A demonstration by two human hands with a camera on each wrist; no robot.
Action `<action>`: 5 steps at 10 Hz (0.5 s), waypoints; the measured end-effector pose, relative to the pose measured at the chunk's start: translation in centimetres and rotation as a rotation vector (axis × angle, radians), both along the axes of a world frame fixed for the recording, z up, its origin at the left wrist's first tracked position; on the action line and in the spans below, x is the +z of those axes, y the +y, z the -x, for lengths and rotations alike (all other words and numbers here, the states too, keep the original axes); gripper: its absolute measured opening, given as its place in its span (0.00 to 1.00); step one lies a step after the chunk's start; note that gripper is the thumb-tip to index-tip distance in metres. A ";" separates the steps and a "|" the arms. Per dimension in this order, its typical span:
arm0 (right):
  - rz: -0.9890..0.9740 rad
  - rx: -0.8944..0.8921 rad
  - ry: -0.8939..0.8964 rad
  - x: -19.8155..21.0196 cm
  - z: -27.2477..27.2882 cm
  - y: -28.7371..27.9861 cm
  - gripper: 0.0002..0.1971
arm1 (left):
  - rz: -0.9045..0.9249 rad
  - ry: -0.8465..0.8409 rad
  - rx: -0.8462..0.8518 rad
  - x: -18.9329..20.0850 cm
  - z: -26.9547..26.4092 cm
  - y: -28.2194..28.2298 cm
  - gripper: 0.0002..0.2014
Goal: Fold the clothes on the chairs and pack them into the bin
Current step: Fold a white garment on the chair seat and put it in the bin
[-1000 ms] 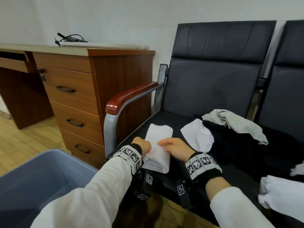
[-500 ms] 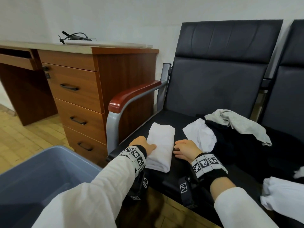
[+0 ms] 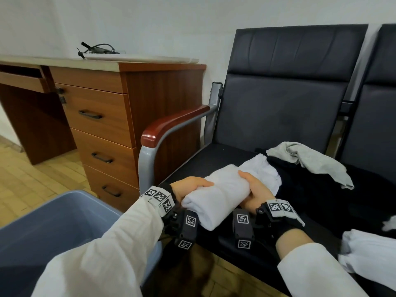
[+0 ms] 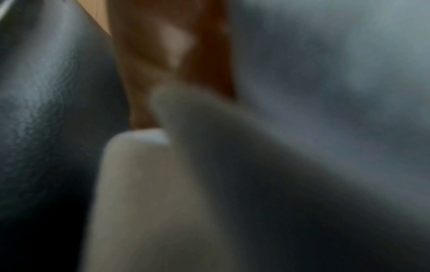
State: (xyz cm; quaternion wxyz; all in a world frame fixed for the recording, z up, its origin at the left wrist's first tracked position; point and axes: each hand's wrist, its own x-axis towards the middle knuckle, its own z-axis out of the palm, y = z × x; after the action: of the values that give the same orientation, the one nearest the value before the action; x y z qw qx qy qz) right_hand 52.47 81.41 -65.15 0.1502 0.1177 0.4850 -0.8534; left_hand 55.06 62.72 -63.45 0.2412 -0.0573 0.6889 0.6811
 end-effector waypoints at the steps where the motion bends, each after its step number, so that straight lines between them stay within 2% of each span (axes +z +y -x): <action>1: -0.089 -0.066 0.007 0.1 0.3 0.3 0.06 | 0.029 -0.116 -0.034 -0.9 -0.1 -0.5 0.18; 2: -0.176 -0.147 -0.057 0.6 0.3 0.0 0.11 | 0.071 -0.148 -0.132 -1.3 -0.7 -1.2 0.21; 3: -0.361 -0.487 0.000 1.1 1.0 -0.8 0.09 | 0.116 -0.105 -0.168 -1.4 -0.7 -2.4 0.16; 4: -0.233 -0.319 0.027 1.5 0.5 -0.2 0.03 | 0.121 -0.068 -0.084 -0.4 -0.9 -3.9 0.16; 5: -0.276 -0.184 0.081 1.1 0.6 1.2 0.20 | 0.129 -0.037 -0.026 0.5 -1.2 -7.0 0.17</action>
State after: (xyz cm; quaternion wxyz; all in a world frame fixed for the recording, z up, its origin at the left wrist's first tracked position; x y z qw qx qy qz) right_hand 51.87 82.58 -64.06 0.0344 0.1467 0.5905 -0.7928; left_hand 56.28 55.68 -63.00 0.2585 -0.0760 0.7274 0.6311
